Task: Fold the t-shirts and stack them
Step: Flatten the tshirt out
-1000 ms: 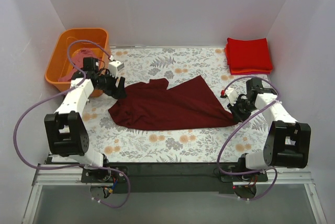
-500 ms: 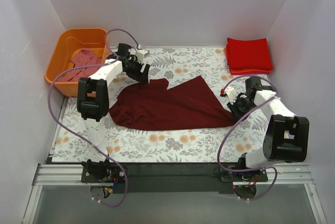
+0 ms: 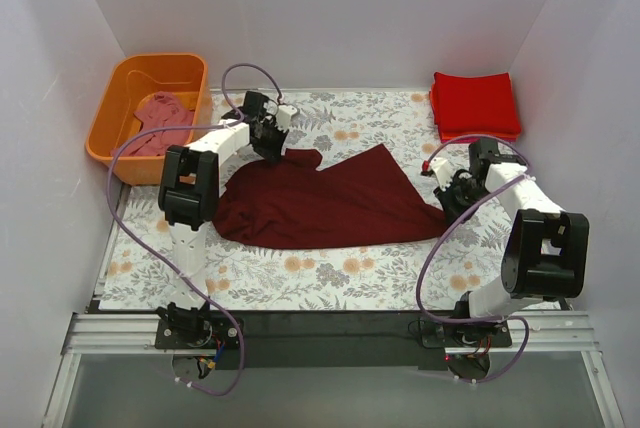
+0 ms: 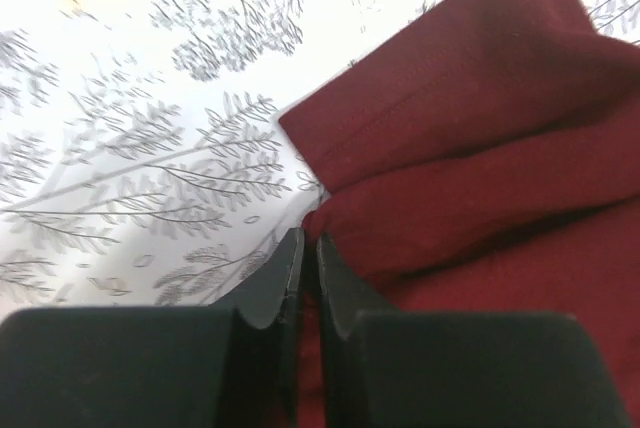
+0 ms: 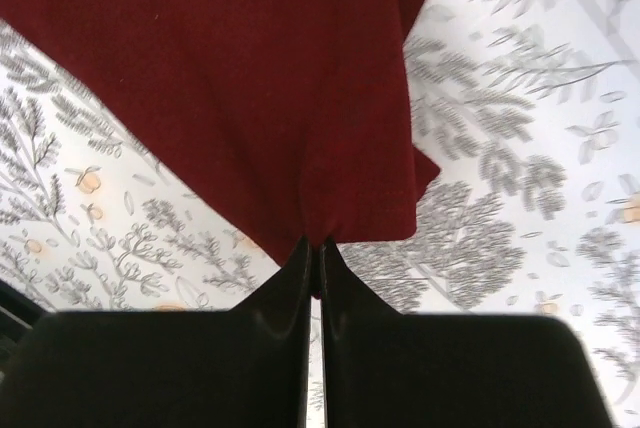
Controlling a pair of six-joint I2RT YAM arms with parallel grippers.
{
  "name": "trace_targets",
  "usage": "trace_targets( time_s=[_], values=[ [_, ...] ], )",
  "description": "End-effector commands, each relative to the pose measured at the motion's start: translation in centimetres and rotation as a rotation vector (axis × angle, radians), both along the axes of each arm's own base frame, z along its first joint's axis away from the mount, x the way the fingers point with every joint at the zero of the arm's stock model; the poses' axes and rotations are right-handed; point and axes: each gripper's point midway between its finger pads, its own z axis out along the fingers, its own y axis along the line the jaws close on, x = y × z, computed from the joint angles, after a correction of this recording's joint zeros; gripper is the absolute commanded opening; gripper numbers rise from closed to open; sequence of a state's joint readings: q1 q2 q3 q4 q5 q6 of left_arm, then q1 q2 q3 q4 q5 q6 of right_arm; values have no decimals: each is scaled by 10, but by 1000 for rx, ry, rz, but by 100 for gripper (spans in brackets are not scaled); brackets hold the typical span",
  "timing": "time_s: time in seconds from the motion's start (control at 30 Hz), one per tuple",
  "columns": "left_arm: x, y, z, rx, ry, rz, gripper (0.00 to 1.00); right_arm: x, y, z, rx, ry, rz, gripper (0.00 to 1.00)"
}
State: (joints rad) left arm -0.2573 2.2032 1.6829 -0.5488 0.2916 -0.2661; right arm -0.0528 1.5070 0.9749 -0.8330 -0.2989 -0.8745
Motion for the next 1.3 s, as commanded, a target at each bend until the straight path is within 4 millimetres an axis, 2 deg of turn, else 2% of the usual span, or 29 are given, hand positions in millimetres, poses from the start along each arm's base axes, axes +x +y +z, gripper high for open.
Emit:
trace_targets(
  time_s=[0.0,0.07,0.1,0.13,0.2,0.23,0.27,0.3,0.33,0.4,0.43,0.47,0.5,0.57,0.63,0.67,0.7,0.83,0.87,0.9,0.97,1.0,1.03,1.27],
  values=[
    [31,-1,92,-97,-193,11,0,30,5,22,46,-53,-37,1],
    [15,-13,125,-173,-227,-60,0,33,6,29,51,-67,-35,1],
    [-4,-14,149,-201,-257,-92,0,30,6,29,49,-69,-19,1],
    [-20,-17,161,-218,-272,-148,0,28,5,32,41,-79,-9,1],
    [-59,-24,176,-271,-281,-255,0,15,2,26,21,-54,11,1],
    [-95,-19,174,-253,-278,-320,0,11,0,27,7,-67,34,1],
    [-118,-19,176,-252,-275,-369,0,6,-2,25,-4,-63,46,1],
    [-145,-23,175,-268,-265,-452,0,-6,-5,17,-25,-36,58,1],
    [-191,-12,160,-230,-226,-542,0,-10,-8,17,-45,-53,90,1],
    [-244,-5,138,-199,-161,-660,1,-21,-15,9,-84,-43,120,1],
    [-275,7,125,-166,-90,-687,6,-31,-17,2,-92,-22,132,1],
    [-304,19,106,-127,-69,-722,25,-33,-18,1,-99,-23,143,1],
    [-318,34,94,-69,-33,-705,34,-38,-19,-2,-104,-12,147,1],
    [-335,48,84,-27,-34,-649,53,-40,-19,-3,-106,-7,153,1],
    [-336,52,88,-17,-36,-595,57,-41,-18,-5,-102,1,157,1],
    [-332,50,97,-29,-57,-571,58,-41,-18,-6,-101,6,156,1],
    [-330,46,101,-63,-23,-483,58,-41,-18,-6,-101,9,154,1],
    [-277,41,113,-128,-12,-197,58,-44,-17,-11,-92,35,153,1],
    [-264,47,117,-153,-6,-129,57,-43,-17,-11,-89,32,152,1],
    [-249,48,118,-181,30,-89,55,-43,-16,-10,-86,33,148,1],
    [-233,56,118,-226,104,12,51,-42,-15,-9,-82,26,145,1],
    [-226,56,121,-228,121,27,44,-41,-15,-8,-77,25,142,1],
    [-227,58,107,-221,205,41,41,-41,-14,-7,-73,19,139,1],
    [-245,45,108,-303,306,-5,29,-42,-12,-8,-62,27,133,1]
  ],
)
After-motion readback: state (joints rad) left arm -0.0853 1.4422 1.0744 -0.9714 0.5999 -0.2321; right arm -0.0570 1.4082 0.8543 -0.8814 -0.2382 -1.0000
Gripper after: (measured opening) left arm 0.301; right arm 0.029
